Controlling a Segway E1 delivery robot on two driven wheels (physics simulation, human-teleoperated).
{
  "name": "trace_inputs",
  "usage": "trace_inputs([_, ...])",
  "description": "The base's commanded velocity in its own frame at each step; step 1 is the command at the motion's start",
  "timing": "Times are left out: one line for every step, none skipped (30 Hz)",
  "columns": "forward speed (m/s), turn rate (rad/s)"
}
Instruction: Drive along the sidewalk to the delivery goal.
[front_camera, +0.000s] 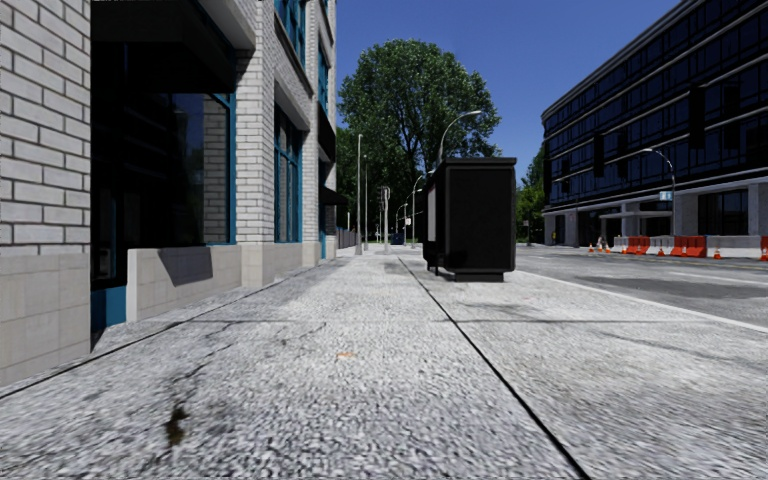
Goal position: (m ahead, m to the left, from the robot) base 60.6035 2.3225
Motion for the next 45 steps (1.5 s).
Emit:
trace_inputs([2.00,0.00])
trace_inputs([2.00,0.00])
trace_inputs([2.00,0.00])
trace_inputs([2.00,0.00])
trace_inputs([2.00,0.00])
trace_inputs([2.00,0.00])
trace_inputs([2.00,0.00])
trace_inputs([2.00,0.00])
trace_inputs([2.00,0.00])
trace_inputs([2.00,0.00])
trace_inputs([2.00,0.00])
trace_inputs([2.00,0.00])
trace_inputs([2.00,0.00])
trace_inputs([2.00,0.00])
trace_inputs([2.00,0.00])
trace_inputs([2.00,0.00])
trace_inputs([2.00,0.00])
trace_inputs([2.00,0.00])
trace_inputs([2.00,0.00])
trace_inputs([2.00,0.00])
trace_inputs([2.00,0.00])
trace_inputs([2.00,0.00])
trace_inputs([2.00,0.00])
trace_inputs([2.00,0.00])
trace_inputs([2.00,0.00])
trace_inputs([2.00,0.00])
trace_inputs([2.00,0.00])
trace_inputs([2.00,0.00])
trace_inputs([2.00,0.00])
trace_inputs([2.00,0.00])
trace_inputs([2.00,0.00])
trace_inputs([2.00,0.00])
trace_inputs([2.00,0.00])
trace_inputs([2.00,0.00])
trace_inputs([2.00,0.00])
trace_inputs([2.00,0.00])
trace_inputs([2.00,0.00])
trace_inputs([2.00,0.00])
trace_inputs([2.00,0.00])
trace_inputs([2.00,0.00])
trace_inputs([2.00,0.00])
trace_inputs([2.00,0.00])
trace_inputs([2.00,0.00])
trace_inputs([2.00,0.00])
trace_inputs([2.00,0.00])
